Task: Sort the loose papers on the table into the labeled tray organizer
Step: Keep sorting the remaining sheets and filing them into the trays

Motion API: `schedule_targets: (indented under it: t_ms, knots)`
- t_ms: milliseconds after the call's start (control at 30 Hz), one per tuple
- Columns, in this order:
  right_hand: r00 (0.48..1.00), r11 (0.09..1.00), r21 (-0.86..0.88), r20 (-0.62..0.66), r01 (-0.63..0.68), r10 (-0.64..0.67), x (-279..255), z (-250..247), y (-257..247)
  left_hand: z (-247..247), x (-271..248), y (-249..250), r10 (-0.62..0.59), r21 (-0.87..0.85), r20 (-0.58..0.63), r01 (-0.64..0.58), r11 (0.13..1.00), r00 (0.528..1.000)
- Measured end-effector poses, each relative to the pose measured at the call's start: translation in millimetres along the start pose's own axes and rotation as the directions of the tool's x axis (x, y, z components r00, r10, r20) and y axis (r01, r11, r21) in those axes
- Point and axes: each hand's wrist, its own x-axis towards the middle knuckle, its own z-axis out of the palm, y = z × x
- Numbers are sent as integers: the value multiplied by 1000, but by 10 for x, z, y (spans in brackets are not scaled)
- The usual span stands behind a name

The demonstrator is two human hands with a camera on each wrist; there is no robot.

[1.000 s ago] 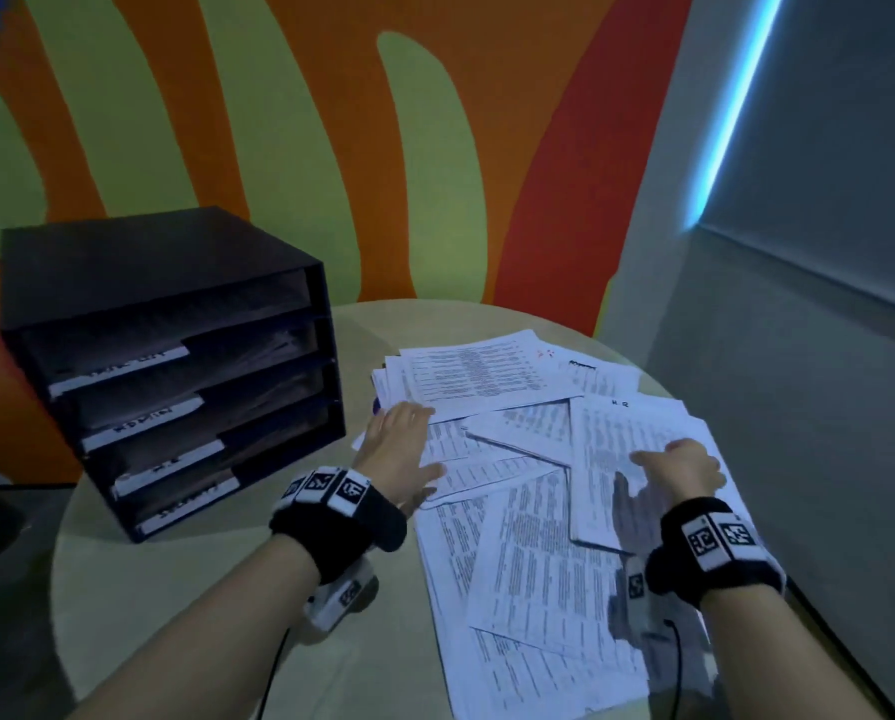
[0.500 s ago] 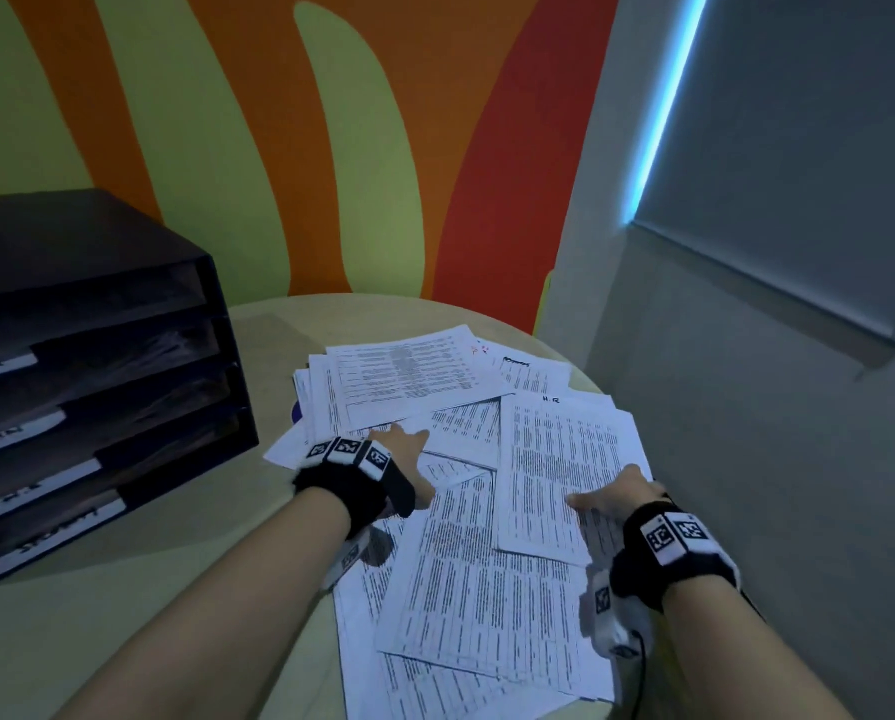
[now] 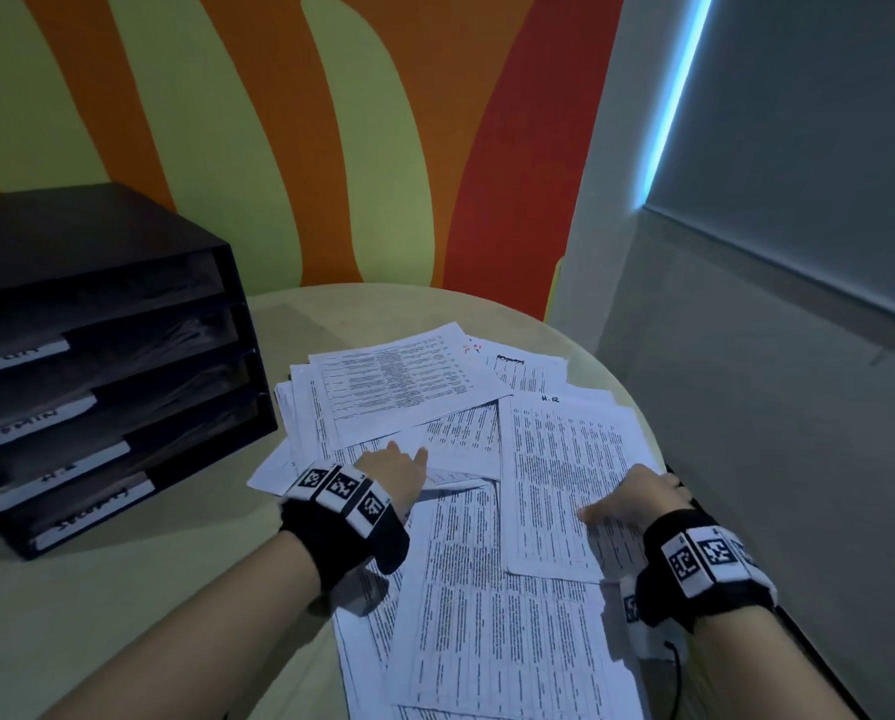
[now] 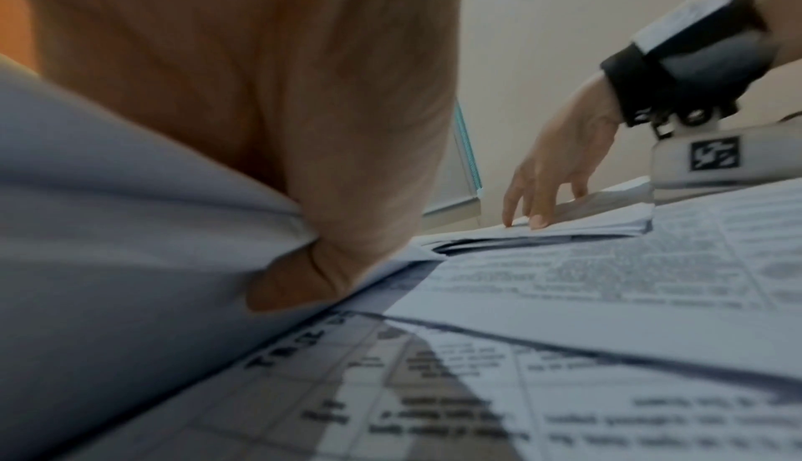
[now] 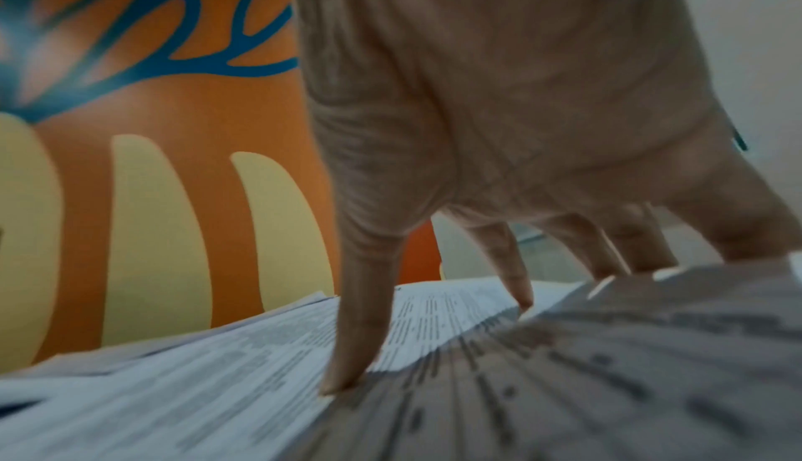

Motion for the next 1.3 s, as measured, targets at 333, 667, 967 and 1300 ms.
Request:
schedule_targets:
  t_ms: [333, 667, 967, 1300]
  knots:
    - [994, 978, 203, -94, -40, 60, -323, 27, 255, -36, -518, -245, 161, 142, 89, -172, 975, 983]
    - [990, 924, 377, -140, 57, -4, -287, 32, 517, 50, -52, -278, 71, 66, -121, -63, 996, 990]
    - [920, 880, 439, -391, 182, 4, -320, -130, 637, -75, -248, -49, 236, 178, -179, -204, 963, 955]
    - [848, 770, 556, -529, 312, 39, -258, -130, 693, -196, -417, 475, 405, -515, -103, -397, 760, 908]
